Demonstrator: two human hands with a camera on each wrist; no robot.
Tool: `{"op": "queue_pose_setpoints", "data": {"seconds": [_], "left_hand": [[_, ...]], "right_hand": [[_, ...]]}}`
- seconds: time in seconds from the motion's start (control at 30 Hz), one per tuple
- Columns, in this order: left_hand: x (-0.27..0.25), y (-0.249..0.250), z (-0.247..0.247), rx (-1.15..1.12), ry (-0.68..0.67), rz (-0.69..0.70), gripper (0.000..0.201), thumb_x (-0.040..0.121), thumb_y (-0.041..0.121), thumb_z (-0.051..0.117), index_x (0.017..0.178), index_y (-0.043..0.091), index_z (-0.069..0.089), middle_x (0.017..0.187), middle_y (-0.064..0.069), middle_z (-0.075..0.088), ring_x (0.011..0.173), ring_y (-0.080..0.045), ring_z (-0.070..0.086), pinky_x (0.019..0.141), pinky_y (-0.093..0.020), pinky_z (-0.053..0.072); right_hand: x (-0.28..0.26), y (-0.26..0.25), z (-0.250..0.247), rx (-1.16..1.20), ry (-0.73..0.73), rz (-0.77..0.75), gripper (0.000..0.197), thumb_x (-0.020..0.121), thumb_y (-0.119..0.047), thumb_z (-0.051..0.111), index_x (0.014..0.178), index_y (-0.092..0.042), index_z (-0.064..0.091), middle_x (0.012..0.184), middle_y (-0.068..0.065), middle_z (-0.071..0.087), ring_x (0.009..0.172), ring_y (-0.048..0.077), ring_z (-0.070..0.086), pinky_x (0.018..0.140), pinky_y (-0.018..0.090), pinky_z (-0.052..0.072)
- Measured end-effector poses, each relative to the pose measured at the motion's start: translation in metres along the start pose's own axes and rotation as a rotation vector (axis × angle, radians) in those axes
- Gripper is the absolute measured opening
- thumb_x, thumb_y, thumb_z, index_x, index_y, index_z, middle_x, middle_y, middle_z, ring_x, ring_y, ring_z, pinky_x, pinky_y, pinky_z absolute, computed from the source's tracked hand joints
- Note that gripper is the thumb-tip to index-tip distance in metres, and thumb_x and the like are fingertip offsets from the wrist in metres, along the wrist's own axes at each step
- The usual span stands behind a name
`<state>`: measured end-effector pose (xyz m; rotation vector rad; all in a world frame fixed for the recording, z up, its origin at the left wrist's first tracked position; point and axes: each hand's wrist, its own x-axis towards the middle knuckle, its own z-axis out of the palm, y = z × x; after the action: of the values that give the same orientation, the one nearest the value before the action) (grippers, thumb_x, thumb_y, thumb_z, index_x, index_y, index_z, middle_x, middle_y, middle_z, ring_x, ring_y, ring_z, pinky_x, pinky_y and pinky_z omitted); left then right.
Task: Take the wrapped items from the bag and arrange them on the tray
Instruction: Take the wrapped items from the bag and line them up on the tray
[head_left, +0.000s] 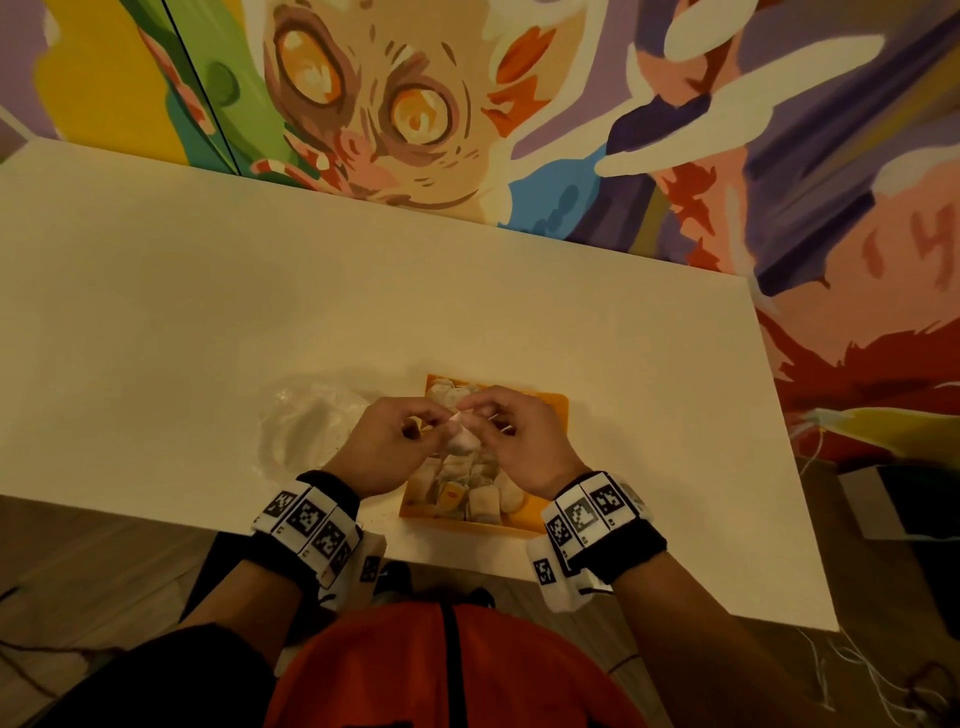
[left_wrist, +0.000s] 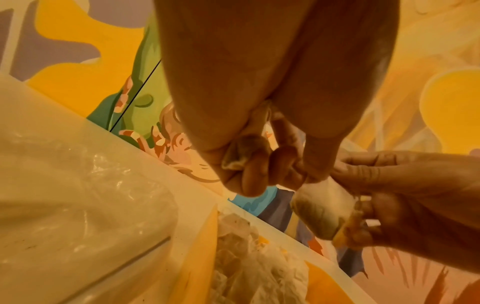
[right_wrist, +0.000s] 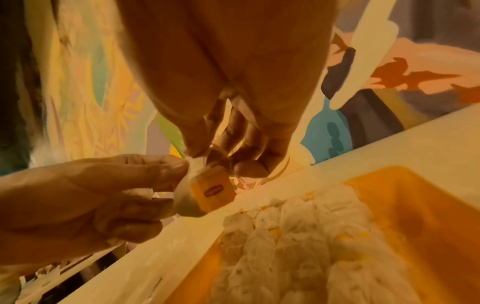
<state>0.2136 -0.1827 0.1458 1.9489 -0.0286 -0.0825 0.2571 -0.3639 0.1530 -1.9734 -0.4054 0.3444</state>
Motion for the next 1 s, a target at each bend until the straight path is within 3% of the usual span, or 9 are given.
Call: {"op": "queue_pose_setpoints", "data": {"seconds": [0.1,0.23,0.4,0.53,0.6,0.67,0.73,0.87,1.0], "left_hand": [[0.001,-0.003,-0.002,-0.003,0.042,0.01,0.009,0.09,0.019,0.067,0.09,0.016,0.075,0.078,0.003,0.071,0.053,-0.004,0.047,0.055,-0.014,0.039],[0.002,-0.006,-0.004,0.015,0.12,-0.028,0.008,0.09,0.02,0.067,0.089,0.015,0.074,0.079,0.009,0.068,0.051,-0.001,0.048,0.056,-0.01,0.038],[0.004,-0.011,-0.005,0.041,0.145,-0.069,0.01,0.089,0.025,0.068,0.093,0.019,0.074,0.081,0.01,0.069,0.046,-0.006,0.043,0.052,-0.013,0.038],[0.003,-0.008,-0.002,0.055,0.141,-0.06,0.009,0.089,0.024,0.068,0.09,0.018,0.075,0.071,0.018,0.067,0.042,-0.006,0.042,0.049,-0.012,0.035],[0.003,-0.005,0.0,0.021,0.115,-0.039,0.009,0.089,0.022,0.068,0.091,0.018,0.076,0.08,0.011,0.071,0.048,-0.005,0.048,0.053,-0.013,0.039],[0.003,-0.002,0.001,-0.048,0.097,-0.025,0.009,0.09,0.018,0.068,0.09,0.02,0.076,0.086,0.005,0.074,0.066,-0.003,0.061,0.062,-0.014,0.045],[0.004,0.003,0.003,-0.103,0.096,-0.038,0.012,0.091,0.015,0.065,0.089,0.022,0.075,0.086,0.005,0.073,0.071,0.001,0.064,0.065,-0.012,0.047],[0.003,0.012,0.003,-0.157,0.029,-0.046,0.013,0.093,0.014,0.062,0.094,0.009,0.074,0.081,0.003,0.07,0.055,0.007,0.056,0.054,-0.009,0.043],[0.006,0.003,0.0,-0.132,0.008,-0.033,0.011,0.089,0.019,0.068,0.094,0.015,0.077,0.09,0.003,0.075,0.086,-0.009,0.068,0.075,-0.018,0.051]], "right_hand": [[-0.005,0.007,0.005,0.039,-0.022,0.061,0.027,0.083,-0.029,0.075,0.108,-0.03,0.065,0.095,-0.01,0.068,0.09,0.007,0.066,0.083,0.028,0.054],[-0.011,0.018,0.01,0.02,-0.002,0.128,0.027,0.079,-0.019,0.078,0.102,-0.024,0.065,0.085,-0.006,0.064,0.078,0.018,0.066,0.077,0.042,0.057],[-0.016,0.012,0.005,0.231,0.086,0.204,0.015,0.089,0.0,0.065,0.099,-0.01,0.068,0.093,0.004,0.069,0.068,0.013,0.071,0.068,0.024,0.057],[-0.018,0.005,0.005,0.292,0.133,0.214,0.018,0.093,0.0,0.059,0.102,-0.012,0.068,0.098,0.004,0.068,0.071,0.011,0.072,0.072,0.031,0.06],[-0.017,0.002,0.007,0.278,0.179,0.178,0.016,0.088,-0.002,0.067,0.098,-0.015,0.069,0.084,-0.001,0.067,0.069,0.004,0.069,0.07,0.021,0.057],[-0.016,-0.001,0.009,0.25,0.245,0.165,0.018,0.082,-0.008,0.075,0.092,-0.021,0.069,0.076,-0.003,0.067,0.069,0.001,0.065,0.069,0.017,0.055],[-0.014,-0.002,0.009,0.294,0.282,0.185,0.018,0.08,-0.009,0.077,0.091,-0.02,0.069,0.075,-0.002,0.068,0.065,0.005,0.065,0.065,0.019,0.055],[-0.013,-0.004,0.01,0.304,0.275,0.191,0.016,0.081,-0.01,0.077,0.09,-0.02,0.067,0.076,0.001,0.071,0.061,0.012,0.068,0.063,0.024,0.057],[-0.013,-0.002,0.01,0.277,0.254,0.18,0.019,0.079,-0.018,0.079,0.092,-0.027,0.069,0.085,-0.005,0.07,0.078,0.013,0.069,0.073,0.033,0.058]]}}
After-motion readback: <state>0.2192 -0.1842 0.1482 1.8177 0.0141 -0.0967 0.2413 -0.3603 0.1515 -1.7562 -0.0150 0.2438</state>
